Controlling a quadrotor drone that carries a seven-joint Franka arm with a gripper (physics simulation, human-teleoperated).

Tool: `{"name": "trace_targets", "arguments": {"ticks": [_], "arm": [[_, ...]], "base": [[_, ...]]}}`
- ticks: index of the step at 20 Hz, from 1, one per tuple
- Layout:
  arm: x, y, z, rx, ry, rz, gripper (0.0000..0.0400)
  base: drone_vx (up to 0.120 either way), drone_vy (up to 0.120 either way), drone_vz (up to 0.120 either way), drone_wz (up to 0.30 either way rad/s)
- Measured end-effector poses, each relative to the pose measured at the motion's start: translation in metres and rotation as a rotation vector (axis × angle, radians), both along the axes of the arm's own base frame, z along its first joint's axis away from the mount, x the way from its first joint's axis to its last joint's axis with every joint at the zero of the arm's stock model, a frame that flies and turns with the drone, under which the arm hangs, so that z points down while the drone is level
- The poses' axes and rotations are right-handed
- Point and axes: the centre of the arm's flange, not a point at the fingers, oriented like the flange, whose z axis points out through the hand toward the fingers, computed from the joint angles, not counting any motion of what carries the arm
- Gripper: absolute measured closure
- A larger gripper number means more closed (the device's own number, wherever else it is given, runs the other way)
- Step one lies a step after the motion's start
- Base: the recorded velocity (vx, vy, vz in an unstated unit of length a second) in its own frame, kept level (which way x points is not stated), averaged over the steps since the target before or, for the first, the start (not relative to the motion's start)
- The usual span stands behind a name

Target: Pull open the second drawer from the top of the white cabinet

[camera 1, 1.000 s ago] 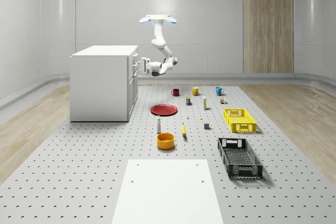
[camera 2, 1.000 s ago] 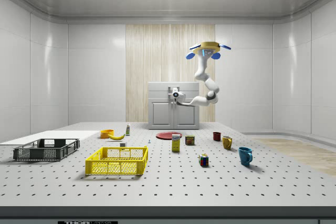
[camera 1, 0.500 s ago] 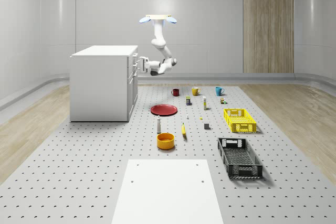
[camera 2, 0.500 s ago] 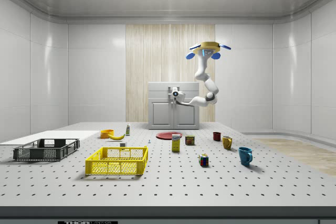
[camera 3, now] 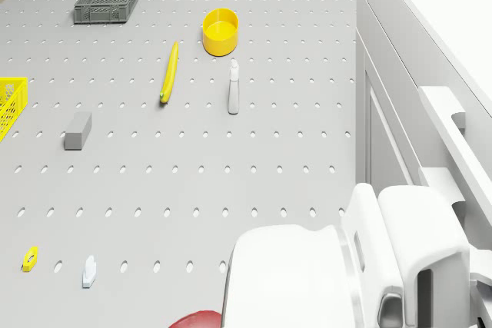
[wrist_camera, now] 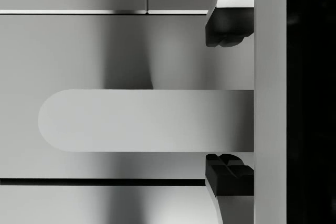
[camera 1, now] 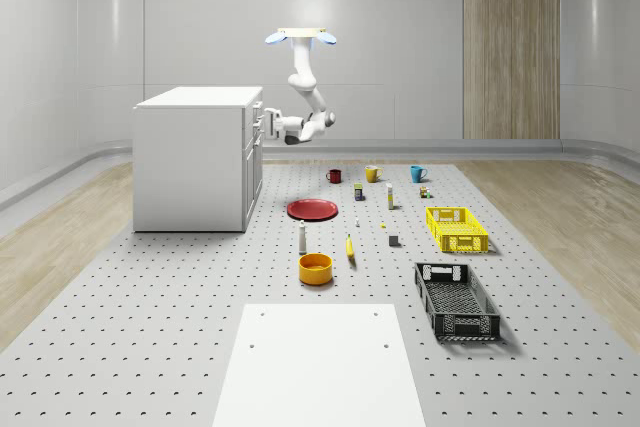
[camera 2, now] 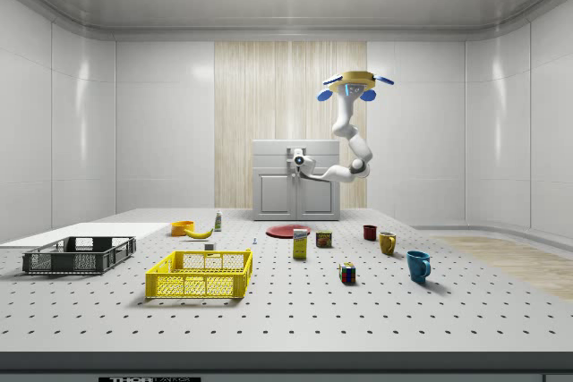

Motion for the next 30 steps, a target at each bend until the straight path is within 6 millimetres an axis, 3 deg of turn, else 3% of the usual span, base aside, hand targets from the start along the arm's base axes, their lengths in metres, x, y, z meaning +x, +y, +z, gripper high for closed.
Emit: {"name": "trace_targets", "arguments": {"ticks": [3,8,10,11,12,15,17,22,27,30], "arm": [[0.0,0.001,0.0,0.0,0.0,0.0,0.0213],[0.001,0.003,-0.004,0.002,-0.024,-0.001,0.0265],[0.001,0.003,-0.004,0.001,-0.014,-0.001,0.0268],[0.0,0.002,-0.002,-0.007,0.005,0.001,0.0252],[-0.001,0.001,0.004,-0.021,0.039,0.004,0.0206],[-0.001,-0.004,0.003,-0.023,0.017,0.005,0.0222],[-0.001,-0.008,0.006,-0.031,0.035,0.007,0.0198],[0.001,-0.015,-0.002,-0.011,-0.018,0.003,0.0261],[0.001,-0.022,-0.005,-0.003,-0.019,0.001,0.0278],[0.0,-0.031,-0.002,-0.011,0.004,0.003,0.0257]], "base": [[0.0,0.0,0.0,0.0],[0.0,0.0,0.0,0.0],[0.0,0.0,0.0,0.0],[0.0,0.0,0.0,0.0],[0.0,0.0,0.0,0.0],[0.0,0.0,0.0,0.0],[0.0,0.0,0.0,0.0],[0.0,0.0,0.0,0.0],[0.0,0.0,0.0,0.0],[0.0,0.0,0.0,0.0]]}}
